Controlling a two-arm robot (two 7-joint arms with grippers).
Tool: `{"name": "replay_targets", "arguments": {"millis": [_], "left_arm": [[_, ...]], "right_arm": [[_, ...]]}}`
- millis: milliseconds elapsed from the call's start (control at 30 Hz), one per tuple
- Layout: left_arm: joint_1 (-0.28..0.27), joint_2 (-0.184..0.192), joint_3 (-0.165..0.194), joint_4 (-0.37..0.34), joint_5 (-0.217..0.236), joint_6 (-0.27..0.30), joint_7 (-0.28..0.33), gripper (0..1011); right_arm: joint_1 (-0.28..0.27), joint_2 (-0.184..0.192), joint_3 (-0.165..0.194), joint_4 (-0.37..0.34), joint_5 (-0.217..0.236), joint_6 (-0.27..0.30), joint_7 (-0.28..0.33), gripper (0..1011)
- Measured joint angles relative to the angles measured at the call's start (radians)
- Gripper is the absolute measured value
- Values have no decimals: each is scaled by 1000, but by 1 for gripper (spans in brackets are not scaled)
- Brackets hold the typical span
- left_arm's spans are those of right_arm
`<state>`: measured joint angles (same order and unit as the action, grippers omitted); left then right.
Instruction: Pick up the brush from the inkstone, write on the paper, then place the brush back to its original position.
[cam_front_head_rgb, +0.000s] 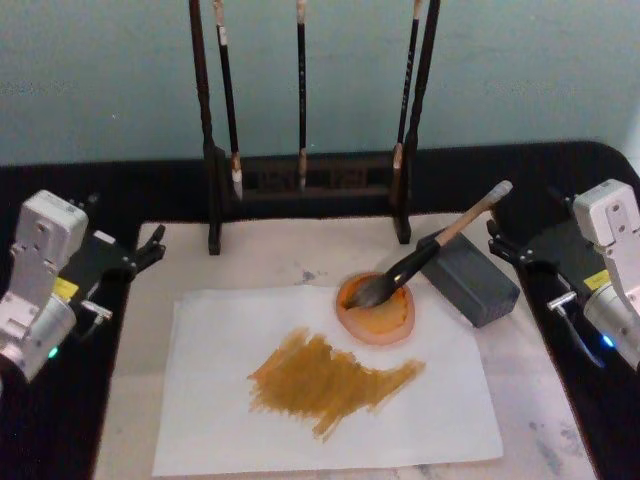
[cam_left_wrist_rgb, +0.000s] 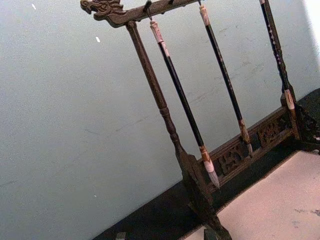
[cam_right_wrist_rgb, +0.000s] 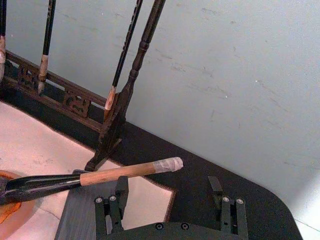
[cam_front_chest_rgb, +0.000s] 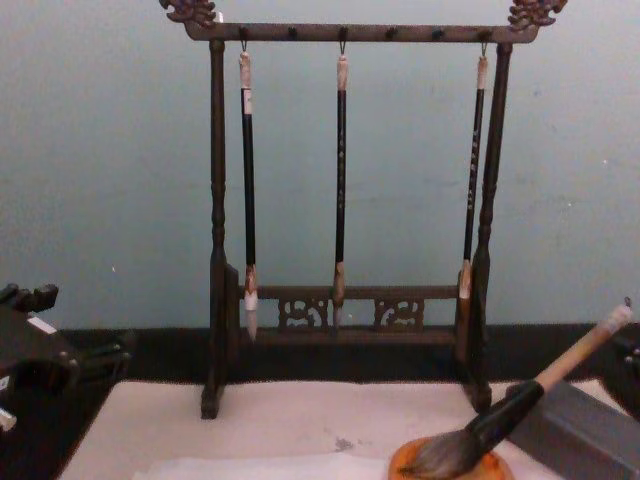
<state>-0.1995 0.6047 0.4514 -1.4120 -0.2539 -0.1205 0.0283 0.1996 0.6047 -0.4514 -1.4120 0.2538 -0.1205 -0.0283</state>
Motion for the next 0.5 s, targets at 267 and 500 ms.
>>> {"name": "replay_targets", "arguments": {"millis": [267,500], "left_arm": [[0,0,0,0,0,0,0,1010],[0,0,0,0,0,0,0,1010]], "right_arm": [[0,0,0,0,0,0,0,1000],[0,0,0,0,0,0,0,1000]]}}
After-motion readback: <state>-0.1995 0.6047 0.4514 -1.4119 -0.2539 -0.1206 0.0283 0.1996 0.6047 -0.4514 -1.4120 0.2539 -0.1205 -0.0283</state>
